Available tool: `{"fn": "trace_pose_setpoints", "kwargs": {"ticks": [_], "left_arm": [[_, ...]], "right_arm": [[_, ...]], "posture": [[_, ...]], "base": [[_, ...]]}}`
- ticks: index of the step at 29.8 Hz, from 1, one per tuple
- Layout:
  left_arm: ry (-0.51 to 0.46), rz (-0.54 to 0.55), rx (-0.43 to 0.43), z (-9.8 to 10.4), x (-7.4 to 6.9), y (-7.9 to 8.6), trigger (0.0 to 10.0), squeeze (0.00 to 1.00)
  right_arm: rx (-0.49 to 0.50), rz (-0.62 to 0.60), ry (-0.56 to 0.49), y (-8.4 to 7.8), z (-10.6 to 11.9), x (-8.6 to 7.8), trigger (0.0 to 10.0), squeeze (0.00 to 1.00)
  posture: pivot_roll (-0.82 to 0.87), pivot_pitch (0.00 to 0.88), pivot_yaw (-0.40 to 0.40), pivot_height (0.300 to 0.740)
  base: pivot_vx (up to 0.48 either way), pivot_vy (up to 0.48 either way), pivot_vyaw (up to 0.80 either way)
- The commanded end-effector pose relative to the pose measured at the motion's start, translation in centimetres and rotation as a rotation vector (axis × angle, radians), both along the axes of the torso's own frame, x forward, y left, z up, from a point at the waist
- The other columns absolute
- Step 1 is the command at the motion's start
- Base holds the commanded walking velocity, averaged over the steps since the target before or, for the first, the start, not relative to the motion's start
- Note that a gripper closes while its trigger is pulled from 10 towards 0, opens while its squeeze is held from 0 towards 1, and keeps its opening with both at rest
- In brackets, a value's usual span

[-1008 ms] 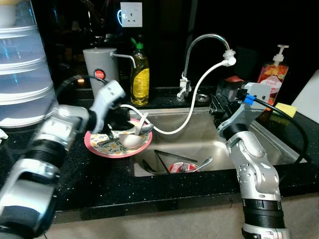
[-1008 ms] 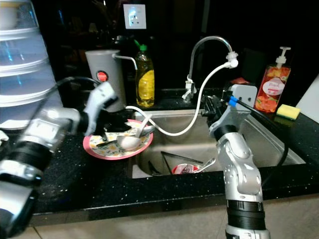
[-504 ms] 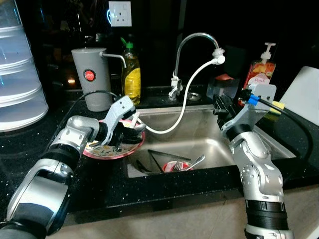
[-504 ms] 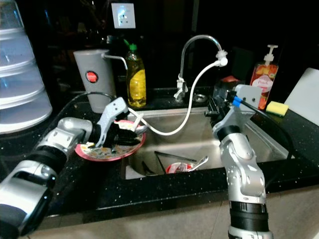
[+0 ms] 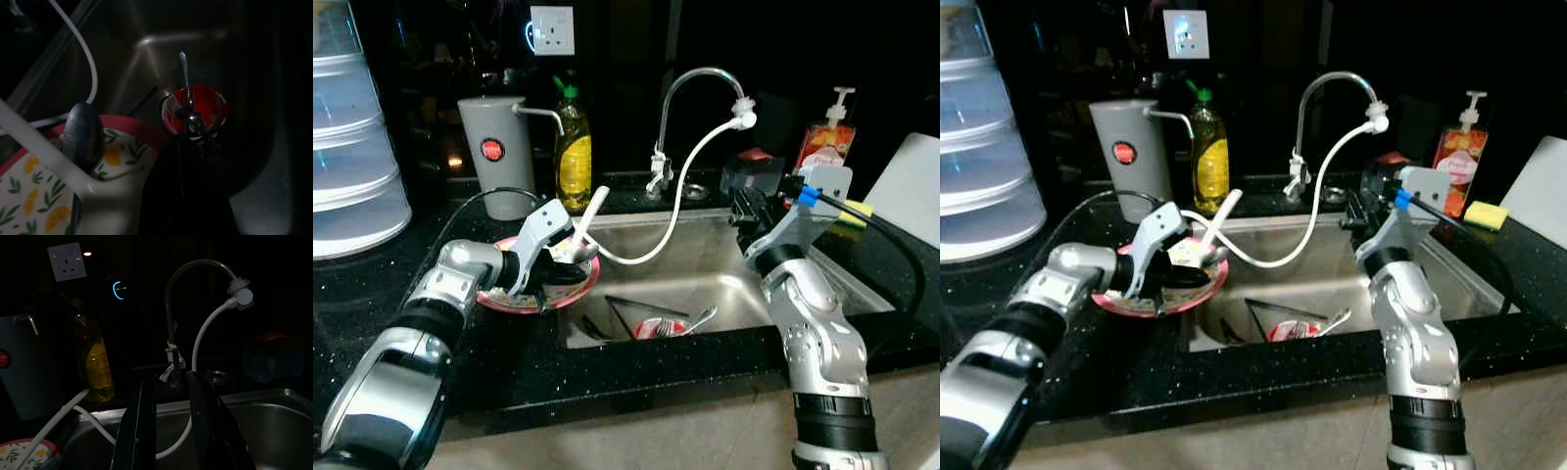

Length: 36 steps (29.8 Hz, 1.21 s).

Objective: Kitchen organization

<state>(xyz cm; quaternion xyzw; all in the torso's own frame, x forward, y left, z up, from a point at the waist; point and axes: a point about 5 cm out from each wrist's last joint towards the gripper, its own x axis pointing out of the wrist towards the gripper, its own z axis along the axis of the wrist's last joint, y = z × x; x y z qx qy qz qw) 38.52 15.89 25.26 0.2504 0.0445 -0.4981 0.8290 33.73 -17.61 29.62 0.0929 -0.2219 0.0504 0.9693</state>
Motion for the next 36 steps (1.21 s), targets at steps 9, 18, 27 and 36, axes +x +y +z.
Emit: {"fn": "trace_pose_setpoints", "kwargs": {"ticks": [9, 18, 27, 36], "left_arm": [[-0.407, -0.058, 0.092, 4.7, -2.2, -2.1, 0.0, 0.0], [-0.416, -0.072, -0.015, 6.8, -3.3, -3.1, 0.0, 0.0], [-0.222, 0.071, -0.131, 5.5, -3.9, 0.0, 10.0, 1.0], [0.012, 0.105, -0.316, 4.1, -5.3, 3.1, 10.0, 1.0]], "right_arm": [[0.006, 0.02, 0.0, 0.4, 0.3, 0.4, 10.0, 0.0], [0.01, 0.026, -0.005, 0.6, 0.5, 0.6, 10.0, 0.0], [0.012, 0.001, 0.002, 0.0, 0.1, 0.2, 10.0, 0.0], [0.019, 0.017, 0.008, 0.3, -0.2, 0.6, 10.0, 0.0]], "posture": [[0.06, 0.024, -0.055, 0.74], [0.06, 0.017, -0.047, 0.74], [0.05, 0.026, -0.032, 0.74], [0.08, 0.027, -0.041, 0.74]], "base": [[0.0, 0.0, 0.0], [0.0, 0.0, 0.0], [0.0, 0.0, 0.0], [0.0, 0.0, 0.0]]}}
